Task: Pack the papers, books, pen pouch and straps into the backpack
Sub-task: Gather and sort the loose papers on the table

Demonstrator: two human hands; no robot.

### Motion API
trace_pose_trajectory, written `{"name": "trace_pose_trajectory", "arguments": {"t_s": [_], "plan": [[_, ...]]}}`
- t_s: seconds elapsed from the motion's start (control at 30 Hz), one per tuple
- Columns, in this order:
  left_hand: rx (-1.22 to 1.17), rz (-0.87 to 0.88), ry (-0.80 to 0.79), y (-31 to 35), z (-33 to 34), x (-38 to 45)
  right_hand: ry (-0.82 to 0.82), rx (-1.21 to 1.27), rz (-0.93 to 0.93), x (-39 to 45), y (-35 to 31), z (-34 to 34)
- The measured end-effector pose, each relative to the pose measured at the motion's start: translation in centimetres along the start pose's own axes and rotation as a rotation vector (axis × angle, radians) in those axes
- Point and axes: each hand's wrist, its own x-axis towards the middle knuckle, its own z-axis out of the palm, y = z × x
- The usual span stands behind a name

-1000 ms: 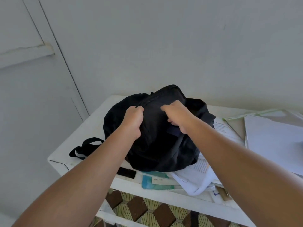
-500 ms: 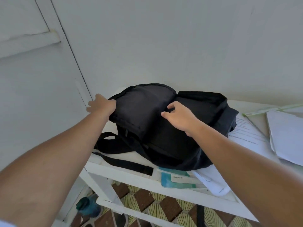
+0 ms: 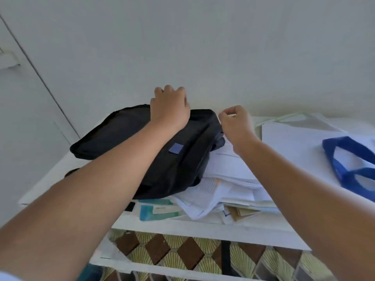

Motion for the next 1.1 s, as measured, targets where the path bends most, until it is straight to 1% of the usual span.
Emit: {"name": "trace_pose_trajectory", "arguments": {"t_s": [0.07,0.13,0.2,0.37,0.47,0.63,0.7,0.77,0.87,0.93,1.03,1.1], "plan": [[-0.002,0.040,-0.028,6.3,2.1,-0.6,0.008,-0.028,0.034,0.9,2.0,-4.9],[-0.028,0.077,-0.060,10.5,4.0,-1.2,0.025,-0.058,0.055,1.7,3.7,-7.7],[-0.058,0.088,-0.135,14.8,5.9,-1.7,0.028,-0.080,0.066,2.6,5.6,-11.0],[-0.113,0.133,-0.330,22.0,9.1,-2.6,-0.015,-0.163,0.129,3.4,9.1,-17.6],[-0.113,0.180,-0.427,24.6,9.7,-2.6,0.007,-0.252,0.114,3.7,10.5,-20.1],[-0.155,0.270,-0.490,27.7,10.5,-2.0,0.017,-0.363,0.050,4.5,11.6,-22.8],[-0.178,0.284,-0.524,28.8,10.9,-1.5,0.046,-0.425,0.016,5.0,12.1,-23.7],[-0.194,0.299,-0.545,29.9,11.2,-0.8,0.085,-0.508,0.020,5.5,12.6,-24.8],[-0.186,0.327,-0.575,31.5,11.7,0.4,0.133,-0.626,0.108,6.0,13.6,-26.5],[-0.130,0.371,-0.632,32.5,12.0,1.3,0.135,-0.669,0.183,6.2,14.4,-27.4],[-0.005,0.464,-0.761,34.0,12.4,2.6,0.162,-0.629,0.311,6.4,15.0,-28.3],[0.020,0.474,-0.848,34.8,12.3,3.3,0.201,-0.567,0.400,6.6,15.2,-29.0]]}}
